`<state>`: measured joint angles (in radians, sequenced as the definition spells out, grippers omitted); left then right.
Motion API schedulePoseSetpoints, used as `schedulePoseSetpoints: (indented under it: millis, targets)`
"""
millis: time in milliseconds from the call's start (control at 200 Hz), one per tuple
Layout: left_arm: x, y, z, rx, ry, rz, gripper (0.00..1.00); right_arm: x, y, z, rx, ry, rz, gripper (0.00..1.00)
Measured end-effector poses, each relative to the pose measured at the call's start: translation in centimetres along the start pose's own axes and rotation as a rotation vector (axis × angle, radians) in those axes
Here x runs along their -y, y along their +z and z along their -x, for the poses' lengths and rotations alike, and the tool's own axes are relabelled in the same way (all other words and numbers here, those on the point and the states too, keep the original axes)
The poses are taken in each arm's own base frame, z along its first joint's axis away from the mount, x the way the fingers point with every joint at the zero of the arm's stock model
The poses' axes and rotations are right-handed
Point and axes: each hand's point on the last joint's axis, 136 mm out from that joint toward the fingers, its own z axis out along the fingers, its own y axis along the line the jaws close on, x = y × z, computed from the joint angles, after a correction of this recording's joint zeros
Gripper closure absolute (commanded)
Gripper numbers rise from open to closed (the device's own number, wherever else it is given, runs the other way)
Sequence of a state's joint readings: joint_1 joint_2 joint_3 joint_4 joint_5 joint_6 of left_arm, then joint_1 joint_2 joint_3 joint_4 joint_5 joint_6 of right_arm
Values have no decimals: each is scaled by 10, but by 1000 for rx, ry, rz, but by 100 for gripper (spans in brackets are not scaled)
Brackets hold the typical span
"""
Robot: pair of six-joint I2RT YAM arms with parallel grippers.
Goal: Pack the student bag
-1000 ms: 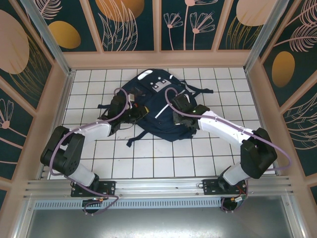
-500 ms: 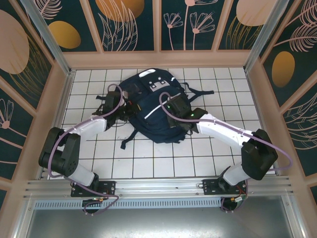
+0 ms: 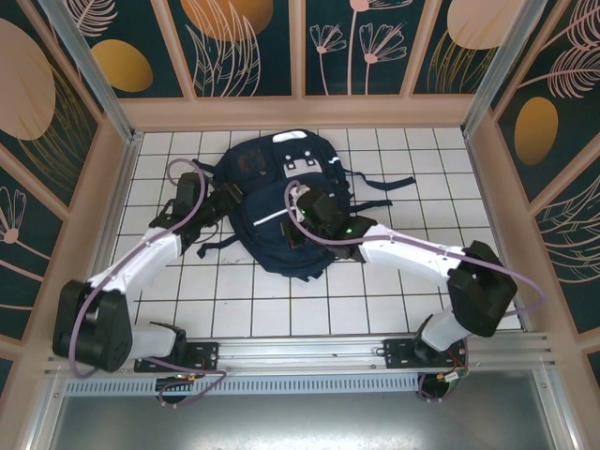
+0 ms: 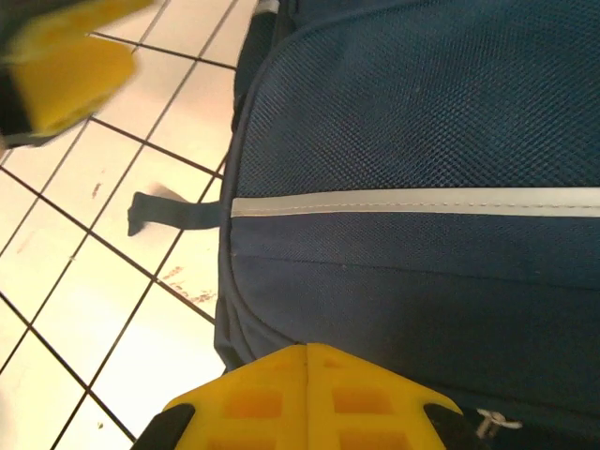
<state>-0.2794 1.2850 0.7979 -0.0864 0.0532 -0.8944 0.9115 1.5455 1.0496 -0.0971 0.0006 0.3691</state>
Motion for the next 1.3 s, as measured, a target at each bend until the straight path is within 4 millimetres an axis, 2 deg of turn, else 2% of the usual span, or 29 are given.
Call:
schedulePoseSetpoints:
  millis: [80, 160, 255, 350, 475, 611, 881, 1301]
  targets:
    - [-4, -14, -4, 6, -31, -19, 38, 4, 8, 1, -14, 30, -30, 100]
    - [-5, -20, -17, -30, -71, -65, 39, 9, 7, 6, -12, 64, -66, 79]
    - [-13, -18, -39, -98, -131, -90, 38, 19, 0, 6, -18, 108, -117, 53]
    - [-20, -16, -54, -151, -174, -87, 37, 29, -9, -5, -65, 137, -167, 45]
    - [-17, -18, -60, -175, -206, -108, 37, 40, -14, -25, -140, 150, -222, 45]
    - [-9, -19, -65, -193, -217, -139, 37, 46, -15, -37, -193, 144, -258, 50]
    - [-2, -17, -72, -215, -219, -156, 37, 47, 6, -33, -232, 124, -293, 68]
    - [0, -14, -75, -222, -218, -159, 37, 58, 6, -47, -275, 119, -375, 67]
